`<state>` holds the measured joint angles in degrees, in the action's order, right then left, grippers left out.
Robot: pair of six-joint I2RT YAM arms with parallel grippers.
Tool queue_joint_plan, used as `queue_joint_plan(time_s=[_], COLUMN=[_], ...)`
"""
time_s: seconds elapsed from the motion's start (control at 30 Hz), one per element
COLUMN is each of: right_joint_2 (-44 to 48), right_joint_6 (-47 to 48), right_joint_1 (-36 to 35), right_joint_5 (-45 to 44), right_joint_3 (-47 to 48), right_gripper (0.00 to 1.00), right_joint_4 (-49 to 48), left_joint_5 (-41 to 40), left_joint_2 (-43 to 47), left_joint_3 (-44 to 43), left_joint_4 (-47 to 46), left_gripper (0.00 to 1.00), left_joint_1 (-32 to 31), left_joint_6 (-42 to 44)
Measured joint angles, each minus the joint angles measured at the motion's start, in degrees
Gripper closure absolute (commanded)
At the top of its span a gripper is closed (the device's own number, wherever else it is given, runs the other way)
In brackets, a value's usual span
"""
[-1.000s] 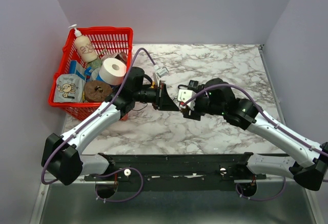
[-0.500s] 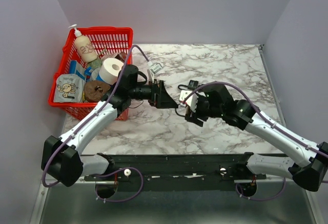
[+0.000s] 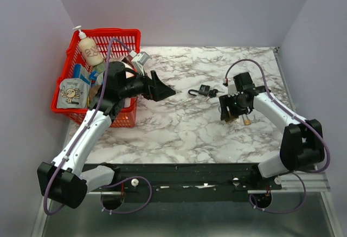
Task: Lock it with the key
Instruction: Place the lock at the center of the board.
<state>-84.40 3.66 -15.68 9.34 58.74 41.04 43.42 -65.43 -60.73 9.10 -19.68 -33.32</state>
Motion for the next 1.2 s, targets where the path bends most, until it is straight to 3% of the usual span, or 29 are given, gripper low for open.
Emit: queue_joint_plan(time_s=[0.4,1.2], right_joint_2=[-3.4,-9.4], right_joint_6=[-10.8,-15.5], right_joint_1=[2.1,2.1], right_joint_5=[-4.8,-4.9], right_joint_3=[-2.6,-3.5], right_gripper=[0.75,0.66], right_joint_4=[-2.8,-5.7], left_joint_5=[-1.9,-2.5], left_joint_2=[0.5,0.5], left_joint_3=[0.2,1.4], left_joint_4=[-0.2,-2.2], left_gripper=[0.01,0.01], left_joint_1=[0.5,0.6], left_joint_6=[0.3,-0.2])
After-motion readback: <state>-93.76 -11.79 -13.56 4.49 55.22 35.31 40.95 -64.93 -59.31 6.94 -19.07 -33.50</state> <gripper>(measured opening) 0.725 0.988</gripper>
